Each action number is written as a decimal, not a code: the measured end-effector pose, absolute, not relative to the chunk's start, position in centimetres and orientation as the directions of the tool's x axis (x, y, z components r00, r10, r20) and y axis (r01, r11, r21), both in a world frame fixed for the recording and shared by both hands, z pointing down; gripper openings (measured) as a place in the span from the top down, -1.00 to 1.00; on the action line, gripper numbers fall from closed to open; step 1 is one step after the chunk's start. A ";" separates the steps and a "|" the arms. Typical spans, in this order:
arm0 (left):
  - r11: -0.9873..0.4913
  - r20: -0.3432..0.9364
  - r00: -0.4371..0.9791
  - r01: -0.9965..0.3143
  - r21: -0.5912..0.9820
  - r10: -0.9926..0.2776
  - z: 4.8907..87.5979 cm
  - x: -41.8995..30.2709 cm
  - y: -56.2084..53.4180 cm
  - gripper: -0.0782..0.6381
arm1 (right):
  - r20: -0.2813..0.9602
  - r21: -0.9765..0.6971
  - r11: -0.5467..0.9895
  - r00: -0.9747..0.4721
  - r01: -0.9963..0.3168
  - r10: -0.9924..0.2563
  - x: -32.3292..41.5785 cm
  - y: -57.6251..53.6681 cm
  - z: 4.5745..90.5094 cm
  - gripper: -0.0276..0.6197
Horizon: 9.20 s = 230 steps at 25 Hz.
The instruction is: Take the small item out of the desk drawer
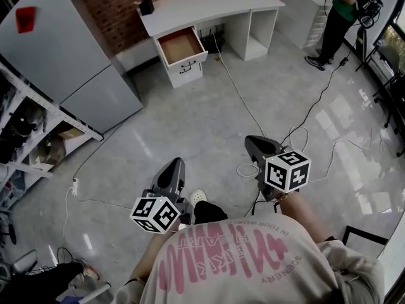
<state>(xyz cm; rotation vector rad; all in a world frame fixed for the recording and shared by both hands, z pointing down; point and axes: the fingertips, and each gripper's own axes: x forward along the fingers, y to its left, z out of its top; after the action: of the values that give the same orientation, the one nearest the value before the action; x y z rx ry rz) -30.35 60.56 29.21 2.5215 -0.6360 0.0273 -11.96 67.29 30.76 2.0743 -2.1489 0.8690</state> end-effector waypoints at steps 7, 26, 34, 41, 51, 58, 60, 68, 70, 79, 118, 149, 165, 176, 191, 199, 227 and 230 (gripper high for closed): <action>-0.777 0.127 0.913 -0.397 0.489 -0.387 27.7 -29.5 53.1 0.76 | 0.404 -0.372 -0.074 -0.089 -0.925 -0.910 -12.5 60.7 30.4 0.88; -0.798 0.086 0.918 -0.381 0.467 -0.388 26.7 -33.4 38.9 0.76 | 0.391 -0.350 -0.075 -0.074 -0.934 -0.917 -16.3 46.9 29.7 0.88; -0.763 0.059 0.909 -0.380 0.523 -0.412 26.8 -34.6 36.2 0.76 | 0.399 -0.341 -0.053 -0.094 -0.938 -0.912 -17.7 44.2 28.8 0.88; -0.722 0.084 0.901 -0.394 0.569 -0.425 28.5 -35.3 36.2 0.76 | 0.448 -0.332 -0.030 -0.129 -0.943 -0.884 -19.0 43.4 30.3 0.88; -0.685 0.122 0.877 -0.443 0.578 -0.464 30.1 -35.5 34.3 0.76 | 0.460 -0.380 -0.008 -0.181 -0.925 -0.869 -18.9 40.6 32.4 0.88; -0.695 0.114 0.867 -0.462 0.551 -0.486 29.1 -33.9 31.1 0.76 | 0.434 -0.409 0.016 -0.210 -0.912 -0.876 -17.1 36.7 32.2 0.88; -0.689 0.116 0.859 -0.474 0.548 -0.498 29.1 -33.2 30.1 0.76 | 0.429 -0.417 0.024 -0.220 -0.908 -0.876 -16.2 35.4 32.2 0.88; -0.683 0.102 0.841 -0.496 0.536 -0.531 28.0 -29.1 24.8 0.76 | 0.395 -0.435 0.062 -0.252 -0.898 -0.884 -11.7 29.1 30.7 0.88; -0.687 0.097 0.840 -0.498 0.530 -0.534 27.6 -27.6 23.6 0.76 | 0.392 -0.434 0.068 -0.257 -0.898 -0.883 -10.1 27.9 30.5 0.88; -0.686 0.083 0.825 -0.516 0.513 -0.559 26.9 -21.5 18.3 0.76 | 0.367 -0.456 0.092 -0.281 -0.885 -0.887 -3.5 21.9 29.8 0.88; -0.639 0.210 0.834 -0.530 0.557 -0.510 33.8 -9.8 6.3 0.76 | 0.509 -0.524 -0.067 -0.250 -0.849 -0.824 8.4 12.7 39.0 0.88; -0.718 0.257 0.870 -0.493 0.491 -0.421 34.0 -2.0 -18.3 0.76 | 0.580 -0.588 -0.227 -0.210 -0.776 -0.787 15.1 -7.3 45.7 0.71; -0.580 0.374 0.769 -0.637 0.507 -0.518 38.2 -5.0 -19.8 0.76 | 0.743 -0.532 -0.193 -0.346 -0.824 -0.573 13.7 -9.6 56.0 0.42; -0.322 0.484 0.577 -0.796 0.512 -0.657 42.5 -8.4 -19.9 0.76 | 0.829 -0.502 -0.040 -0.467 -0.864 -0.308 12.4 -11.5 64.7 0.35; -0.042 0.549 0.340 -0.875 0.483 -0.763 44.9 -11.4 -16.9 0.76 | 0.903 -0.429 0.099 -0.429 -0.898 0.019 15.1 -13.1 73.8 0.24; 0.088 0.577 0.227 -0.880 0.466 -0.785 45.7 -13.8 -14.0 0.76 | 0.915 -0.399 0.156 -0.381 -0.904 0.135 14.4 -13.0 76.5 0.24; 0.190 0.597 0.165 -0.853 0.486 -0.785 46.4 -13.5 -12.2 0.76 | 0.881 -0.431 0.093 -0.396 -0.898 0.257 13.5 -13.3 77.5 0.22; 0.188 0.597 0.168 -0.853 0.487 -0.785 46.1 -13.3 -12.2 0.76 | 0.872 -0.442 0.079 -0.408 -0.894 0.270 13.6 -13.3 77.3 0.21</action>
<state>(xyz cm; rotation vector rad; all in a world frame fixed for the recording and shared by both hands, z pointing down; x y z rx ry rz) -13.34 -12.16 46.12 1.5906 -1.6110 0.1005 13.61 -13.26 77.27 0.6766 -1.3856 1.5202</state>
